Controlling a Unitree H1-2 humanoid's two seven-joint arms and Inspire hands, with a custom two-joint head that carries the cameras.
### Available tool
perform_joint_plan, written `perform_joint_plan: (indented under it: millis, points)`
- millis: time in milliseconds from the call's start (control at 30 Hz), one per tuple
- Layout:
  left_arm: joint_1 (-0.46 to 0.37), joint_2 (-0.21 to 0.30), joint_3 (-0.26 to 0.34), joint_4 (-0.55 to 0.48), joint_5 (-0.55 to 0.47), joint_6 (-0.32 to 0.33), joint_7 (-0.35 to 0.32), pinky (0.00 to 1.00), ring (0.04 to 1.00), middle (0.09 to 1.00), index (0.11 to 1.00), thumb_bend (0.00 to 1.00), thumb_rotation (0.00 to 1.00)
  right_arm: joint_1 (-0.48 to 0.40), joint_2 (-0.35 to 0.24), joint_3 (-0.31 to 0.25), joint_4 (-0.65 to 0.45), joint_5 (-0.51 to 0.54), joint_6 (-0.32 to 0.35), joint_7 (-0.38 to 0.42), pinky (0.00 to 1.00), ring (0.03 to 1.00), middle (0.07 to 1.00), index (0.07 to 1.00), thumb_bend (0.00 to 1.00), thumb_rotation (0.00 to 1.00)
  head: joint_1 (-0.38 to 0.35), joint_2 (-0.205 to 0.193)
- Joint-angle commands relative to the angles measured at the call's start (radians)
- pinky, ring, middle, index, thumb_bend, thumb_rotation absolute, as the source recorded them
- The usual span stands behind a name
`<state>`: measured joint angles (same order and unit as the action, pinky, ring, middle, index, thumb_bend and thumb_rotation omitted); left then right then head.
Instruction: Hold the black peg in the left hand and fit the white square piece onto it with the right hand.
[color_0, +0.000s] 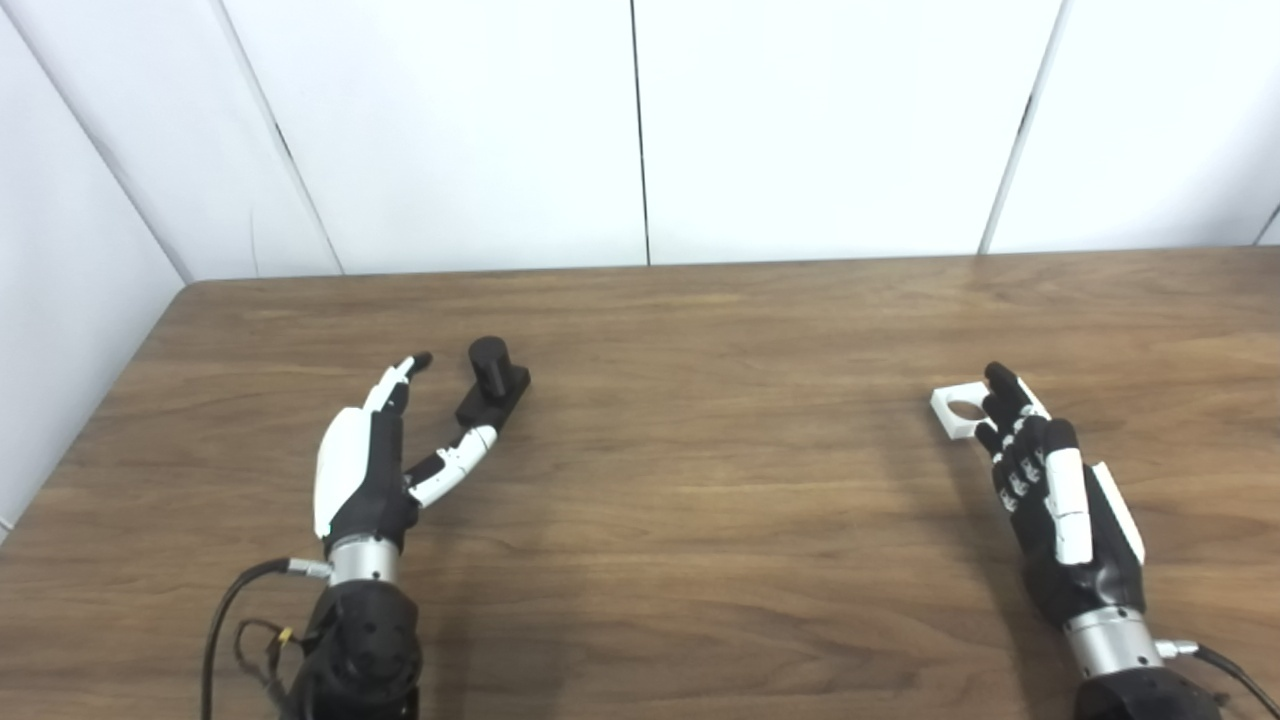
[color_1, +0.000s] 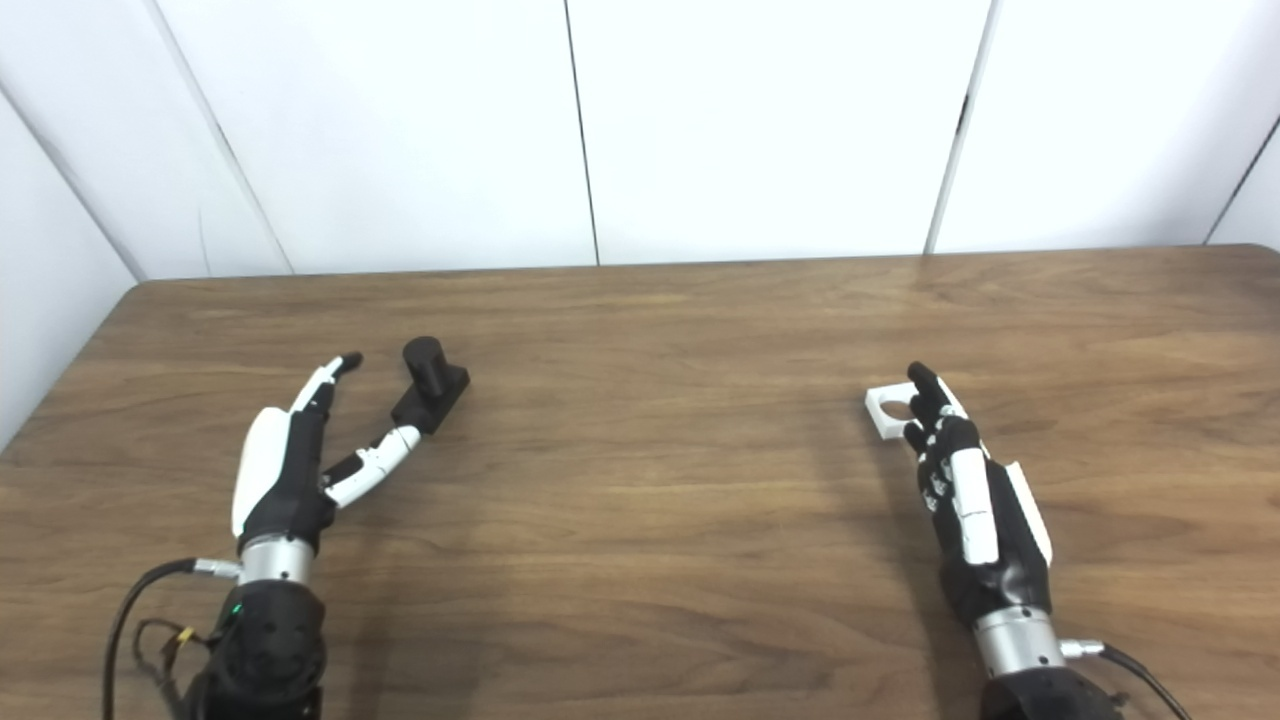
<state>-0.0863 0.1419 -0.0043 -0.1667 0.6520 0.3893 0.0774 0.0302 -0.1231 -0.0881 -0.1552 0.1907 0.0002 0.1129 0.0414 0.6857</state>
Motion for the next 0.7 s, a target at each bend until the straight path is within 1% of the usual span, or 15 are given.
perform_joint_plan:
  millis: [0,100,200,433,667]
  points:
    - [-0.052,0.028,-0.02,0.011,0.064,0.006,0.034,0.88,0.975,0.947,0.871,0.73,0.49,0.001,0.019,0.005,0.013,0.007,-0.032,0.0,1.0,1.0,0.992,0.932,0.65,0.97,0.001,0.0]
    - [-0.076,0.049,-0.053,0.066,0.124,0.018,0.045,0.91,0.969,0.937,0.857,0.77,0.47,-0.002,0.017,0.005,0.017,0.007,-0.035,0.003,1.0,1.0,0.995,0.933,0.65,0.97,0.002,-0.004]
    - [-0.1,0.067,-0.083,0.118,0.167,0.024,0.053,0.95,0.967,0.937,0.851,0.79,0.48,-0.006,0.014,0.002,0.021,0.013,-0.031,0.005,1.0,1.0,0.998,0.938,0.64,0.98,0.002,-0.004]
    - [-0.152,0.075,-0.091,0.207,0.136,0.017,0.05,0.98,0.979,0.946,0.849,0.79,0.49,-0.012,0.012,0.001,0.02,0.009,-0.02,0.001,1.0,1.0,1.0,0.935,0.64,0.98,-0.003,-0.01]
    - [-0.201,0.086,-0.107,0.282,0.136,0.006,0.068,0.97,0.977,0.944,0.857,0.81,0.55,-0.013,0.009,0.001,0.026,0.006,-0.03,0.005,1.0,1.0,0.999,0.937,0.64,1.0,-0.009,-0.009]
